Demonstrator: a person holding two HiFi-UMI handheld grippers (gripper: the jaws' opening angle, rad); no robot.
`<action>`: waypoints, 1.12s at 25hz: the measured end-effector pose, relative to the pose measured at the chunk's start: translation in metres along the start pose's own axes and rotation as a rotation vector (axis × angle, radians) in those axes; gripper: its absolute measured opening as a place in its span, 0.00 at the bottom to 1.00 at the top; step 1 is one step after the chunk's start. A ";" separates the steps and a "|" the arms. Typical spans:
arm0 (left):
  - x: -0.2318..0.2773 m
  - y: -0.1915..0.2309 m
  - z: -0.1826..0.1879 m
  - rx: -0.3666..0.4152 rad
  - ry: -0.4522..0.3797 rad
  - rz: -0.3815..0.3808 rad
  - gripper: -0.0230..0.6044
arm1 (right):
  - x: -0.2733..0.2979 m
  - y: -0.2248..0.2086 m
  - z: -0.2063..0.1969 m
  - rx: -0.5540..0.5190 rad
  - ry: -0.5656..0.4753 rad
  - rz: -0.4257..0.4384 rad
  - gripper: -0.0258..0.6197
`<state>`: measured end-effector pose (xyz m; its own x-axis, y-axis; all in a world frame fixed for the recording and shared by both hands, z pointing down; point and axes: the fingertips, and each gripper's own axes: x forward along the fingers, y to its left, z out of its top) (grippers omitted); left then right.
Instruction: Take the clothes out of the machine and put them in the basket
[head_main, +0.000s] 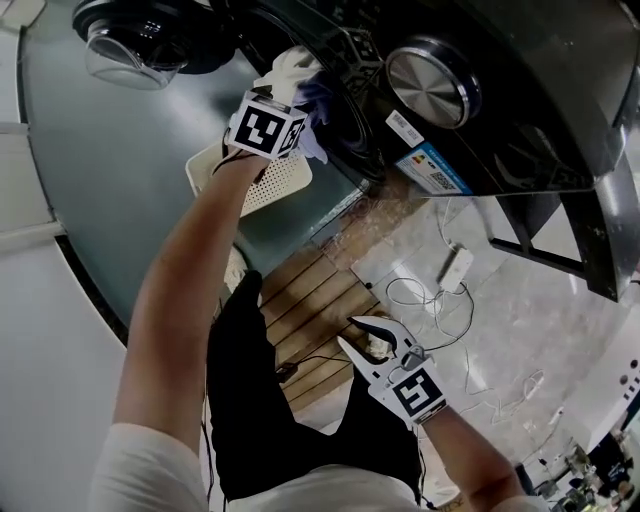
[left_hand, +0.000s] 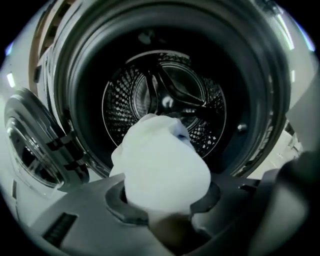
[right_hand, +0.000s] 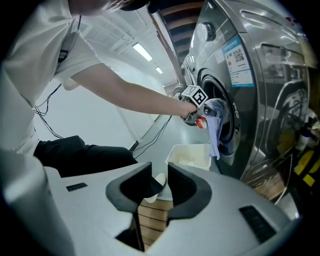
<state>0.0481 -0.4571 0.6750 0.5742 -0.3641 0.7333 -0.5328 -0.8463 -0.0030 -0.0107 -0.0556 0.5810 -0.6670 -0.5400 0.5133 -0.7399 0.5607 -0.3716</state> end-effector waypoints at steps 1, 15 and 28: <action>-0.008 0.000 0.002 -0.002 -0.008 0.000 0.32 | -0.003 0.002 -0.001 -0.014 0.000 0.003 0.19; -0.121 -0.004 0.027 -0.024 -0.095 0.058 0.32 | -0.041 0.031 0.021 -0.032 -0.047 0.064 0.19; -0.227 -0.004 0.057 -0.040 -0.195 0.082 0.32 | -0.066 0.054 0.048 -0.070 -0.050 0.126 0.19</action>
<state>-0.0448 -0.3935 0.4697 0.6354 -0.5026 0.5863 -0.6047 -0.7960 -0.0270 -0.0108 -0.0198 0.4896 -0.7592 -0.4921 0.4259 -0.6431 0.6679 -0.3747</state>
